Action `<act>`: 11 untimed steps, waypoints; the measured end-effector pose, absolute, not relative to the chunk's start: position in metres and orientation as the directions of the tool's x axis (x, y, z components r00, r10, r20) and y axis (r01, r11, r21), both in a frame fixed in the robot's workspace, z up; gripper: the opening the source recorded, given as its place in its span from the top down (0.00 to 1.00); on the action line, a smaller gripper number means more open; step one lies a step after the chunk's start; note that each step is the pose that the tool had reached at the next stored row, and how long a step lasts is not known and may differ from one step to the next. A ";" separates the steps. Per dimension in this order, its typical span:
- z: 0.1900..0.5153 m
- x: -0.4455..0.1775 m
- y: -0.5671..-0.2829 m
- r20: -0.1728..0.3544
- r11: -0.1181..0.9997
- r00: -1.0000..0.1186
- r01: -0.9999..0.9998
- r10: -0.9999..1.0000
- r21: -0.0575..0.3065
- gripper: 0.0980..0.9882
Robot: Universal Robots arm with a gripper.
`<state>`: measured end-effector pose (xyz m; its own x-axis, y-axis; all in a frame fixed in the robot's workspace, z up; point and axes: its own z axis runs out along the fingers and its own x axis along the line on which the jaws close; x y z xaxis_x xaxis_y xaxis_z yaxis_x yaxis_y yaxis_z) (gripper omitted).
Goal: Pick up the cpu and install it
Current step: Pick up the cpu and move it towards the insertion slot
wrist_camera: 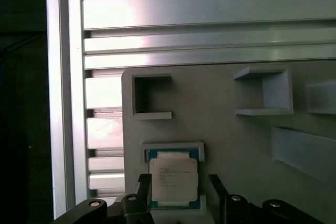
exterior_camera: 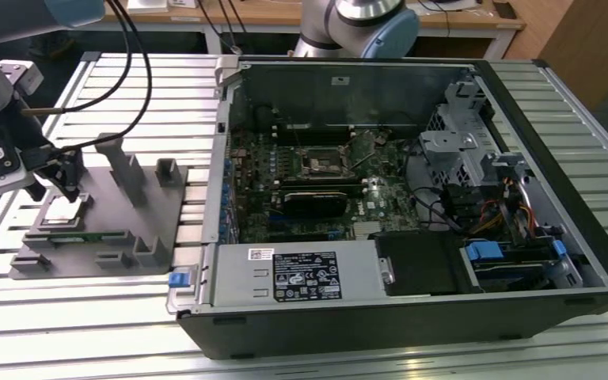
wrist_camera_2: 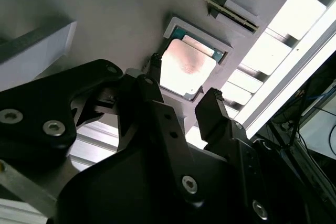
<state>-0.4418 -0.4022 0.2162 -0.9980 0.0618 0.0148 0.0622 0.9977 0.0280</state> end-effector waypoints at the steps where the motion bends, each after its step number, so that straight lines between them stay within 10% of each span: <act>1: 0.216 -0.441 -0.402 0.015 0.998 -0.998 0.062 0.062 0.028 0.50; 11: 0.215 -0.439 -0.404 0.015 0.998 -0.998 0.063 0.062 0.028 0.50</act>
